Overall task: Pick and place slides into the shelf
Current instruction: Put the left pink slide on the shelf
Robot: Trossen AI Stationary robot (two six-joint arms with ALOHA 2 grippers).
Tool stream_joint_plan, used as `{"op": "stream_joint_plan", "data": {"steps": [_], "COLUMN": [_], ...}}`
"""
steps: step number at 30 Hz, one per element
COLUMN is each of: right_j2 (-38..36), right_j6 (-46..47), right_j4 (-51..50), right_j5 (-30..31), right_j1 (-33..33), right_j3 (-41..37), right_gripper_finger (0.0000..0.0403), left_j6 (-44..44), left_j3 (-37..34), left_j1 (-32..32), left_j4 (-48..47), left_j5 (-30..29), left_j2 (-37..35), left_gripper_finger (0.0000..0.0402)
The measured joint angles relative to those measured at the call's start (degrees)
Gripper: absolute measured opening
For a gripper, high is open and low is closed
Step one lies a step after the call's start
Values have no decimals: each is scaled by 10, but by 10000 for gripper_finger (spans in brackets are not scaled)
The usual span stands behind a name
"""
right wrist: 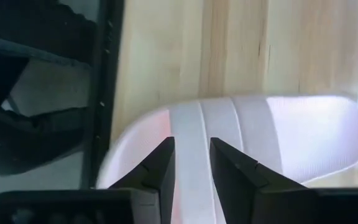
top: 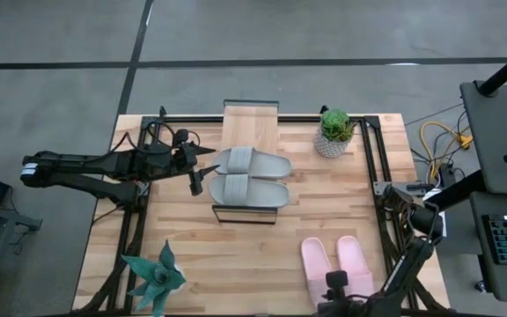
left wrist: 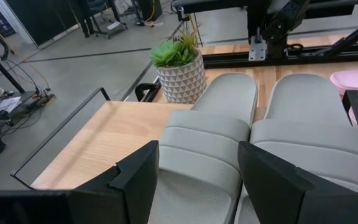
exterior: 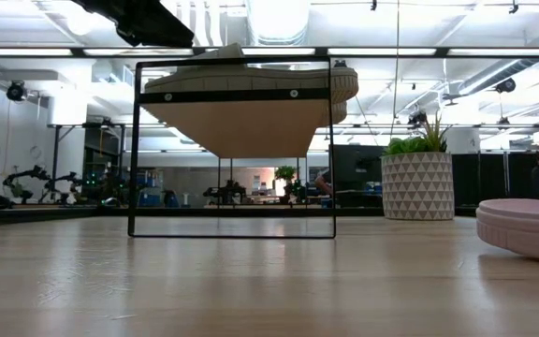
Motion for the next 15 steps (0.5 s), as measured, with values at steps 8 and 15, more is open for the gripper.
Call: {"op": "stream_joint_plan", "data": {"steps": [8, 15], "right_j2": [-4, -33], "right_j6": [-33, -75], "right_j4": [0, -10], "right_j5": [13, -34], "right_j1": [1, -41], "right_j3": [41, 36], "right_gripper_finger": [84, 127], "left_j6": [0, 0], "left_j3": [-1, -1], "left_j1": [0, 0], "left_j4": [0, 0], "left_j5": [0, 0], "left_j2": [0, 0], "left_gripper_finger": [204, 204]}}
